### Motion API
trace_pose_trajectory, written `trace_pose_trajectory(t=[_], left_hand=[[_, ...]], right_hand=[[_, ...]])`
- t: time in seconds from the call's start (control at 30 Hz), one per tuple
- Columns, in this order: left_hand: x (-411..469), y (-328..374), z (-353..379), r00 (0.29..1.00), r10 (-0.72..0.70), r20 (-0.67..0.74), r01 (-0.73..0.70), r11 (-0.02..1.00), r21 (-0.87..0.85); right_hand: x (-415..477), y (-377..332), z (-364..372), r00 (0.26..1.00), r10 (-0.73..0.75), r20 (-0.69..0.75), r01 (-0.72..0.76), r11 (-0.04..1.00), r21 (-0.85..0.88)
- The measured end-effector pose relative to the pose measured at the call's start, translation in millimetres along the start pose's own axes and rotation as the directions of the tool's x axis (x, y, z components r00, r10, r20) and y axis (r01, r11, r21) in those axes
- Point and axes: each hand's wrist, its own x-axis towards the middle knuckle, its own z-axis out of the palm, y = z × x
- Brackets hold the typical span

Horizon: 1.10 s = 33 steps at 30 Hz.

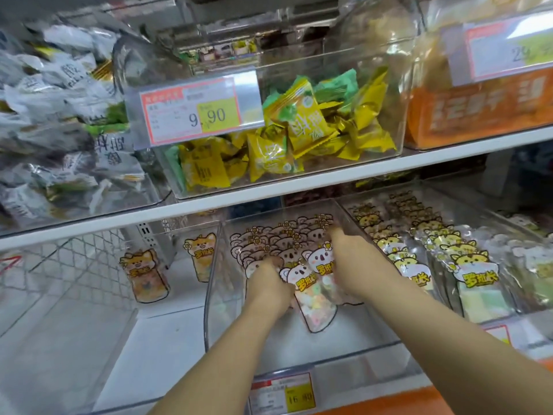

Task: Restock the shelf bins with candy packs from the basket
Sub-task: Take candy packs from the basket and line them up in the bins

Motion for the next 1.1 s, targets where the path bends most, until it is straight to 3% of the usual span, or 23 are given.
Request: trace_pose_trajectory(t=[0.13,0.33,0.67,0.93,1.03,1.1], left_hand=[[-0.1,-18.1,-16.7,0.998,0.013,-0.061,-0.014,1.000,-0.019],[-10.6,-26.3,-20.5,0.999,0.045,0.008,-0.045,0.988,0.148],[-14.4,-12.0,-15.7,0.997,0.058,0.050,-0.066,0.983,0.170],[-2.0,3.8,2.8,0.992,0.109,-0.064,-0.101,0.988,0.115],[2.1,-1.1,7.0,0.993,0.099,-0.070,-0.096,0.994,0.042],[-2.3,-1.8,7.2,0.995,0.099,-0.014,-0.098,0.994,0.058]], right_hand=[[3.9,1.2,2.5,1.000,0.012,0.015,-0.012,1.000,-0.004],[5.9,3.6,18.4,0.988,0.112,0.102,-0.117,0.992,0.042],[2.6,8.9,45.3,0.990,0.140,-0.036,-0.136,0.987,0.082],[-0.5,7.5,36.4,0.997,0.072,0.015,-0.071,0.995,-0.063],[-0.5,12.9,43.8,0.968,-0.006,0.251,0.017,0.999,-0.043],[-3.4,16.2,53.5,0.886,-0.082,0.457,0.084,0.996,0.015]])
